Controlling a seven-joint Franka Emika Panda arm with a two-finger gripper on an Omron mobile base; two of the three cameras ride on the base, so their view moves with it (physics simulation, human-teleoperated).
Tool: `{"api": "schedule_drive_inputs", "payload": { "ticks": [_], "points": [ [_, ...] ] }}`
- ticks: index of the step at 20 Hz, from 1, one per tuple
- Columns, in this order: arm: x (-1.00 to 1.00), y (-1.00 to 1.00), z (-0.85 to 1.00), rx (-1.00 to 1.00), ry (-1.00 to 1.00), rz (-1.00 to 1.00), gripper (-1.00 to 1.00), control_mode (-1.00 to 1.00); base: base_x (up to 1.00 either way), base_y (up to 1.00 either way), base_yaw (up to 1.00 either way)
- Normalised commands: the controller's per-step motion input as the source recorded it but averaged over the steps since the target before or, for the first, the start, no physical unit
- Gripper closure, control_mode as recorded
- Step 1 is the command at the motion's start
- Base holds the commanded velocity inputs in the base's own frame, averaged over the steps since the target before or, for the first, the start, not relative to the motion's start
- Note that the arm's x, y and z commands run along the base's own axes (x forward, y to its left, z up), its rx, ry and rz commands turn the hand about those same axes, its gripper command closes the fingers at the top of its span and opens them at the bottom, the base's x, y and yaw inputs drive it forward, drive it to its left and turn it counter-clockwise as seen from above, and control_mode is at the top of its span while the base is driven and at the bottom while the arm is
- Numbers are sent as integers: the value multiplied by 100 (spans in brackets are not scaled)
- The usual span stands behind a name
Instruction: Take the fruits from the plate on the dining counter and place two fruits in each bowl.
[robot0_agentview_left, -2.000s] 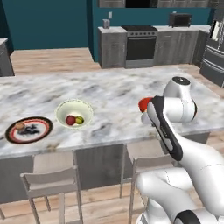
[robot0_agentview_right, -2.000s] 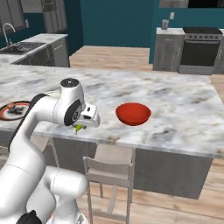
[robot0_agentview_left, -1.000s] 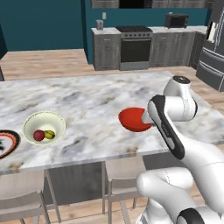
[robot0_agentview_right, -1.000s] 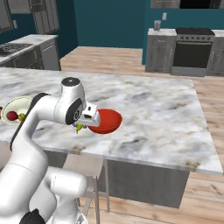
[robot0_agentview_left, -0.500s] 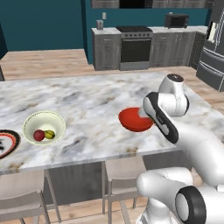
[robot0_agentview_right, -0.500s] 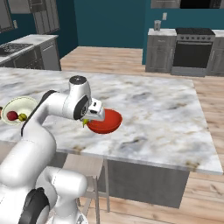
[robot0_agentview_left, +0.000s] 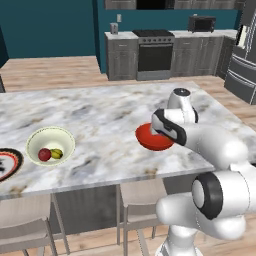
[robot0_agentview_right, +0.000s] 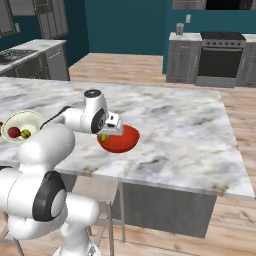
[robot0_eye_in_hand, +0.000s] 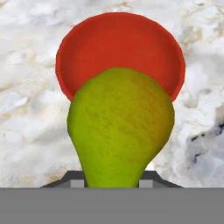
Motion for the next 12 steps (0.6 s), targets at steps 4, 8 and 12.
{"api": "schedule_drive_inputs", "payload": {
  "ticks": [4,8,12],
  "points": [
    [45,-3,-33,0,0,0,100,-100,0,0,0],
    [54,-10,-26,0,0,0,100,-100,0,0,0],
    [62,-7,-21,0,0,0,100,-100,0,0,0]
  ]
}}
